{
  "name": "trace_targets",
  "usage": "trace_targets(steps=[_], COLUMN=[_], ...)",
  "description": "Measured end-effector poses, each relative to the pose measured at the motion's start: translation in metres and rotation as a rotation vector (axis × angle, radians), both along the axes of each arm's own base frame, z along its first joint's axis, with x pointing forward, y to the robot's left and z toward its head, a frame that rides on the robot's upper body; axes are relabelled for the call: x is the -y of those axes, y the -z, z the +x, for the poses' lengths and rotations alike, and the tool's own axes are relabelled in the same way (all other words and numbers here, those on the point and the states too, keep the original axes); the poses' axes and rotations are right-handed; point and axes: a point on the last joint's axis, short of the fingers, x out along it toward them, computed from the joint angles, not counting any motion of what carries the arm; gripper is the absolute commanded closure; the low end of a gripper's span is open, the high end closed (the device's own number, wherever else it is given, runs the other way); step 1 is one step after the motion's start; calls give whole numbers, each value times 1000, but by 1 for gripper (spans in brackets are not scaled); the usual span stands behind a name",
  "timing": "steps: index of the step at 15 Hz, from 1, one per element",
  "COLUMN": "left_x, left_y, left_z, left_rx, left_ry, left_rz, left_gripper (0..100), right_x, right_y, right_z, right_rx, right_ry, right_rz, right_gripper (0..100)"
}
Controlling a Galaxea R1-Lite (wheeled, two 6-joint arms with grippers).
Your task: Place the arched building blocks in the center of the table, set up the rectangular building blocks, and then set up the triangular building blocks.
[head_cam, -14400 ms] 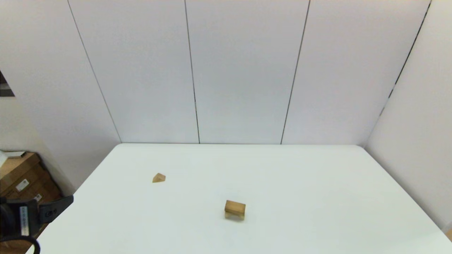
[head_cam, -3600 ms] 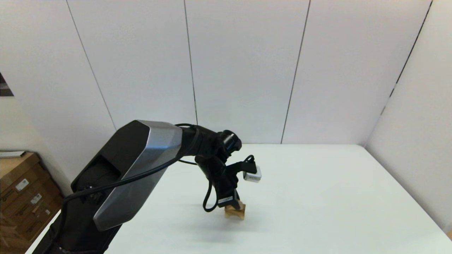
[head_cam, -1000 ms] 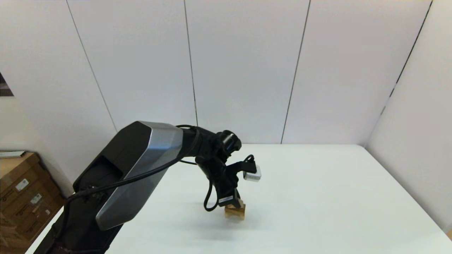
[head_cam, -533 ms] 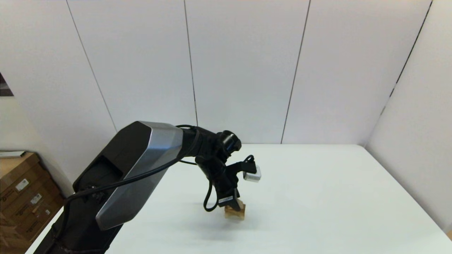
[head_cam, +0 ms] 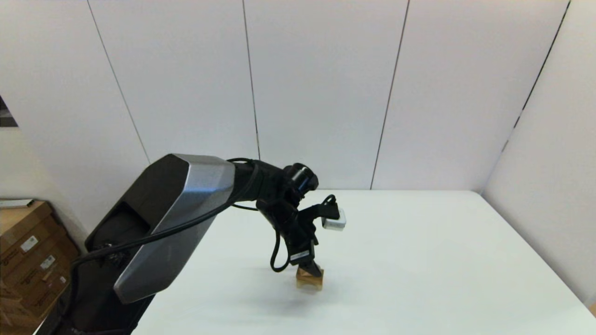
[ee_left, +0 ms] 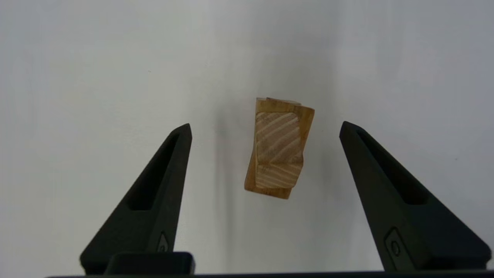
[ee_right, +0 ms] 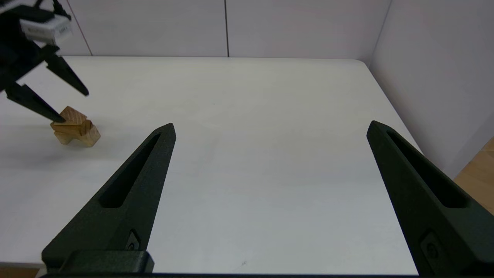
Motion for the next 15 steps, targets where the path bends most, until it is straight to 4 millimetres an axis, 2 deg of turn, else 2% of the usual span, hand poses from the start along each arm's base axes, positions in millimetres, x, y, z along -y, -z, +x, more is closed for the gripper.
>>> trace_targets(steps=[3,6,8,10,12,15], left_x=[-8,-28,-46,-72,-105,-165], left_y=[-48,-119,-175,-233,-283,-337], left_z=[-7,-27,-52,-88,-134,-210], left_rx=[33,70,89,122,175,292], left_ry=[-47,-105,-177,-240,-279,-328], left_rz=[-64,-157,-248,-344,-429,-544], left_gripper=[0,0,0,0,0,0], right_x=[0,0,0,0,0,0], right_y=[0,0,0,0,0,0], right_z=[0,0,0,0,0,0], right_rx=[1,0,0,1,0,0], right_ry=[0,0,0,0,0,0], right_rz=[0,0,0,0,0,0], right_gripper=[0,0,0,0,0,0])
